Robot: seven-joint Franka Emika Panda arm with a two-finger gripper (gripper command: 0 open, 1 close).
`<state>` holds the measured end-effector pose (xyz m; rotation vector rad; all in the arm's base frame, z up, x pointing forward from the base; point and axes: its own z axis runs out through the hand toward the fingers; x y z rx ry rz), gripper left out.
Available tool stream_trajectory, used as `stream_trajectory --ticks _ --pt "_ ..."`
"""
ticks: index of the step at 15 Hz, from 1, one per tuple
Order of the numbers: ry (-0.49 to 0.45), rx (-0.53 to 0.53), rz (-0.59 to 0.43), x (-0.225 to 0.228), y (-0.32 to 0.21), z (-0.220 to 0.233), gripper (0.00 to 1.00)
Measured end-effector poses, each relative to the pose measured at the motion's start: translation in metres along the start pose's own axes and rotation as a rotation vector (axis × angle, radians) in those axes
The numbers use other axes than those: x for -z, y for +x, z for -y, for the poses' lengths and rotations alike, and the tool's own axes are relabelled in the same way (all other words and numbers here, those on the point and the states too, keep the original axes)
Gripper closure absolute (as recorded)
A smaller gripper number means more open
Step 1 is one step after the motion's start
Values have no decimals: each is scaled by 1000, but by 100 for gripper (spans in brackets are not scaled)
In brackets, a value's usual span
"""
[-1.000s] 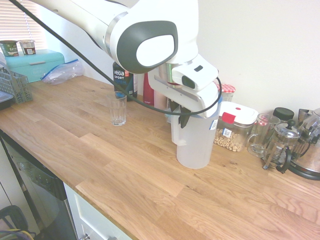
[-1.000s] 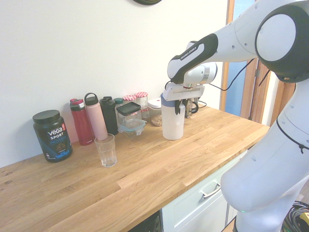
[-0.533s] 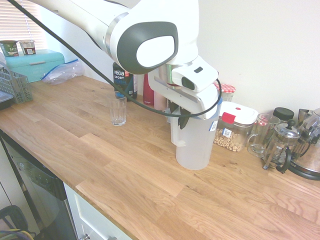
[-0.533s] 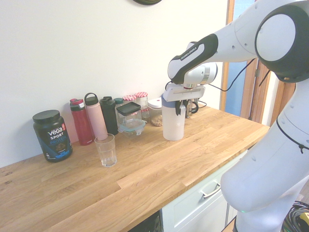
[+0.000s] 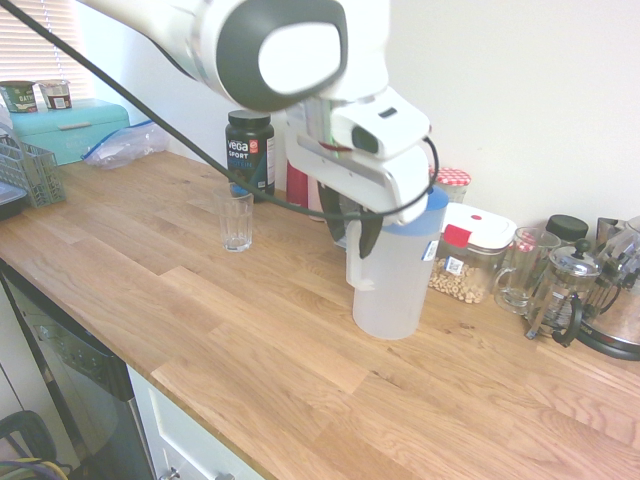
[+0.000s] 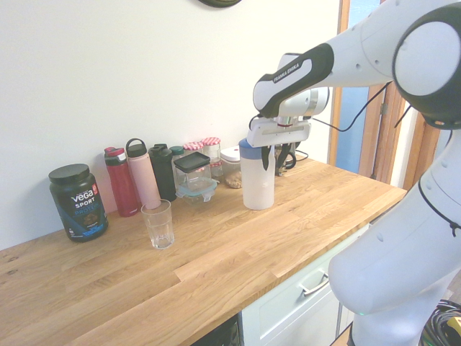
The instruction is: Pour me some water
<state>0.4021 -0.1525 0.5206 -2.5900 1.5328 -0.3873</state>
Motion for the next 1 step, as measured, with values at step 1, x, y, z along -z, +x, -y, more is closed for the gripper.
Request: stream_trajectory --ticks 1 --pt "-9 8 4 17 -13 4 0"
